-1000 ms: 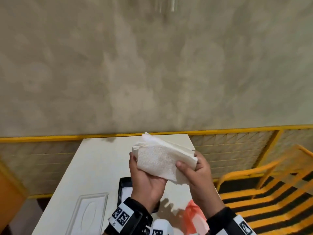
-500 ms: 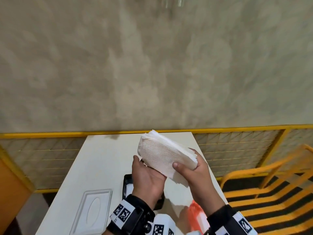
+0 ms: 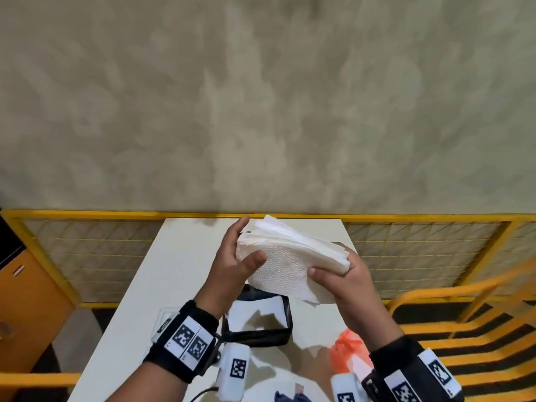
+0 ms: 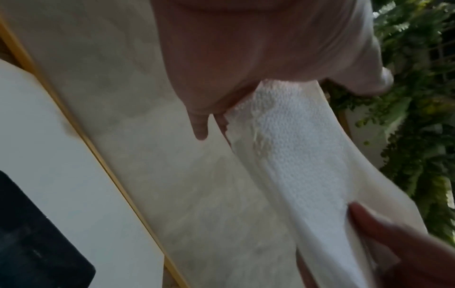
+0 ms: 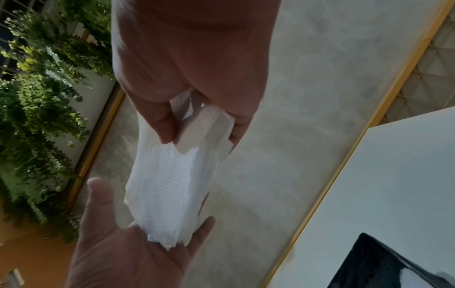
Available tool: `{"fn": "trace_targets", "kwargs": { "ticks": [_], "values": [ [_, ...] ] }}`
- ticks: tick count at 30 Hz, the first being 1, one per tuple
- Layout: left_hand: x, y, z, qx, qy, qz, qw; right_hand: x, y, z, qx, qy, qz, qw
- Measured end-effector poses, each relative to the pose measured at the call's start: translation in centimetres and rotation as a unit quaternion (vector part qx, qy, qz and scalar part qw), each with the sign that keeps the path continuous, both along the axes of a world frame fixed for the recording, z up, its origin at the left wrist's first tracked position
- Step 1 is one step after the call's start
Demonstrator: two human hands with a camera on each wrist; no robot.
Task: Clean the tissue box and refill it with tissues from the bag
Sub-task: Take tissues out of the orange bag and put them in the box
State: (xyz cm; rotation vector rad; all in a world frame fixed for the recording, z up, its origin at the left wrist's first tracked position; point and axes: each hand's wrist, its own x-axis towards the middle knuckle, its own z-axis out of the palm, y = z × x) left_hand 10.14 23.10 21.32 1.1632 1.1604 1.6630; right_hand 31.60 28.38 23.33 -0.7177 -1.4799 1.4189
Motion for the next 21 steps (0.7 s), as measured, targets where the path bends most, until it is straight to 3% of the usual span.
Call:
{"fn": "trace_targets", "kwargs": {
  "ticks": [3, 11, 18, 21],
  "values": [
    [-0.1, -0.7, 0.1, -0.024, -0.017, -0.013, 0.999, -0.6, 0.0, -0.3, -0.018, -0.001, 0.032, 0.999],
    [-0.5, -1.0, -1.4, -0.056, 0.002, 0.092, 0.994, -2.3, 0.6, -0.8, -0.046, -0.010, 0.042, 0.998],
    [-2.5, -2.4, -2.1, -0.145, 0.013, 0.004, 0.989, -3.7, 1.5, -1.9, -0.098, -0.016, 0.037, 0.994],
    [-3.1, -2.2, -3.1, -0.181, 0.024, 0.048, 0.982, -4.2, 2.4, -4.0, -0.182, -0.061, 0.071, 0.979]
  ]
}}
